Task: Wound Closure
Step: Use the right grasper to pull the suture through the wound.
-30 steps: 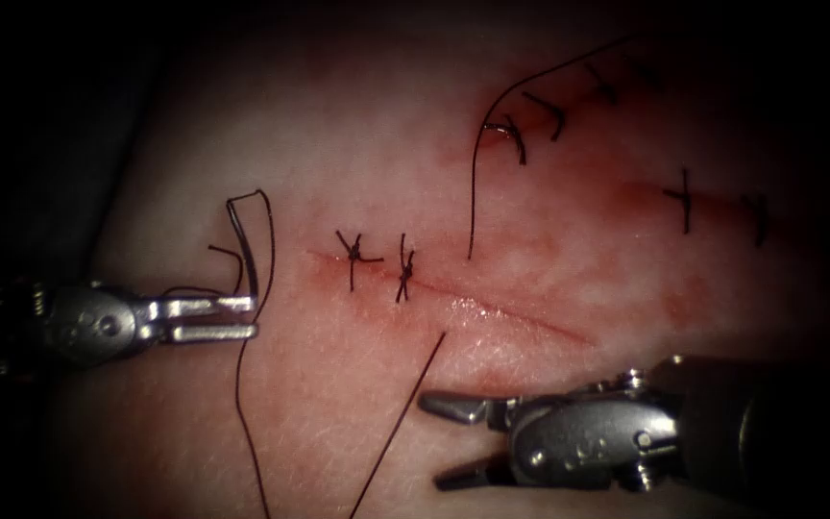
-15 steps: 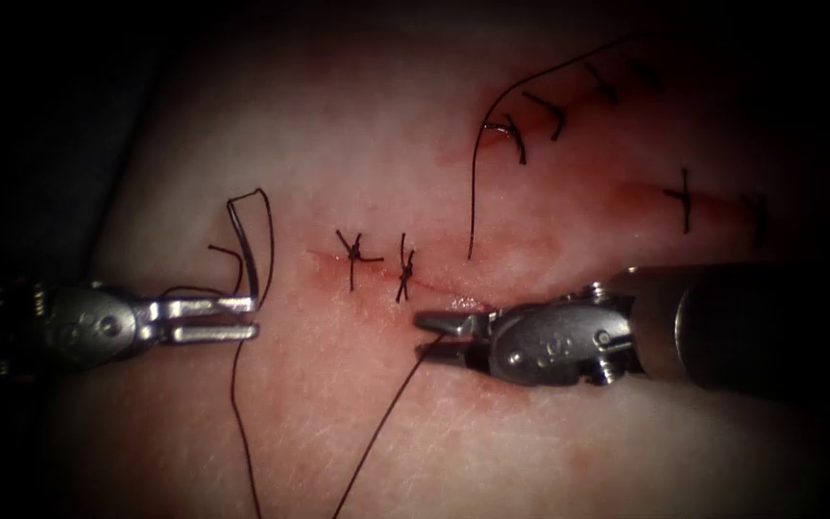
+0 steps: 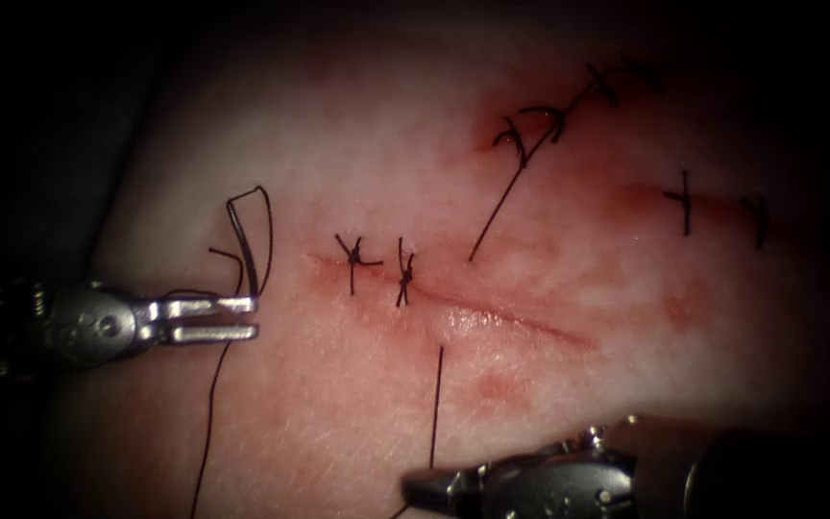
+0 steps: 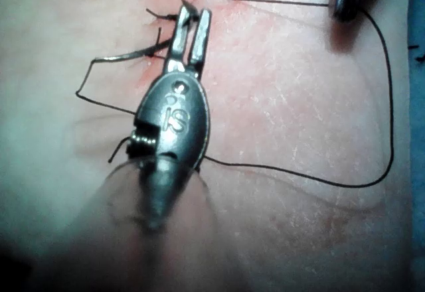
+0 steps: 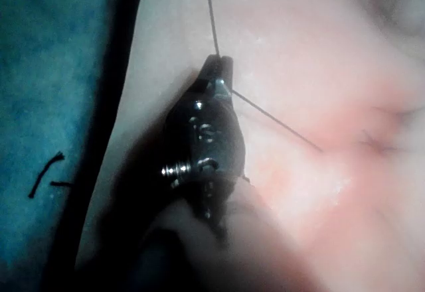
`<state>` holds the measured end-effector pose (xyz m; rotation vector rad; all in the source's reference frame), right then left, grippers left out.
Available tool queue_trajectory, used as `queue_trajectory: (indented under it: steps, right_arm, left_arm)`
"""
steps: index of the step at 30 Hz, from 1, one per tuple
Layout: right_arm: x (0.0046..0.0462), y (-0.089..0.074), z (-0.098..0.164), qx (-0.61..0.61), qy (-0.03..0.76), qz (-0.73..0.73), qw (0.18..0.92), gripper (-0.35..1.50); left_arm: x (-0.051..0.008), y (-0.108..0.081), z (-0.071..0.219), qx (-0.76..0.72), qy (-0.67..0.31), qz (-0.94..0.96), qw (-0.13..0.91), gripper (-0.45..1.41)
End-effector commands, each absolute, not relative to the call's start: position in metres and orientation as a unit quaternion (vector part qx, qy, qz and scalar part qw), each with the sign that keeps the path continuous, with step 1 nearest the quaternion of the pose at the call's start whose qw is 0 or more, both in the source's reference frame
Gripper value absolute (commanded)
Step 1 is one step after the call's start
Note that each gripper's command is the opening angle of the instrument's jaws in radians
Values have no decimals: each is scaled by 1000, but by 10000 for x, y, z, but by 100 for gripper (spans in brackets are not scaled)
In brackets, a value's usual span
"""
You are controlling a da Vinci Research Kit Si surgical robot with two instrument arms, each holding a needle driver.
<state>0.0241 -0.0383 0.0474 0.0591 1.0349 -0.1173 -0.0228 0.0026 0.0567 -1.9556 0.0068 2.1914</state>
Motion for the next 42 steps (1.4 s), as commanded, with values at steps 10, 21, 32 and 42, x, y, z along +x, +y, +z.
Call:
queue_trajectory:
  steps: [10, 21, 32, 42]
  right_arm:
    - [262, -418, 437, 27, 540, -25, 841, 115]
    - [221, -294, 474, -11, 551, -30, 834, 135]
    - [227, -251, 566, -30, 538, -44, 841, 135]
    - [220, -268, 550, 11, 494, -63, 867, -35]
  left_arm:
    - [-234, 24, 575, -662, 2, 742, 102, -45]
    - [-234, 24, 575, -660, 1, 744, 101, -45]
    - [-234, 24, 577, -661, 1, 744, 101, -45]
    - [-235, 24, 578, -661, 1, 744, 101, -45]
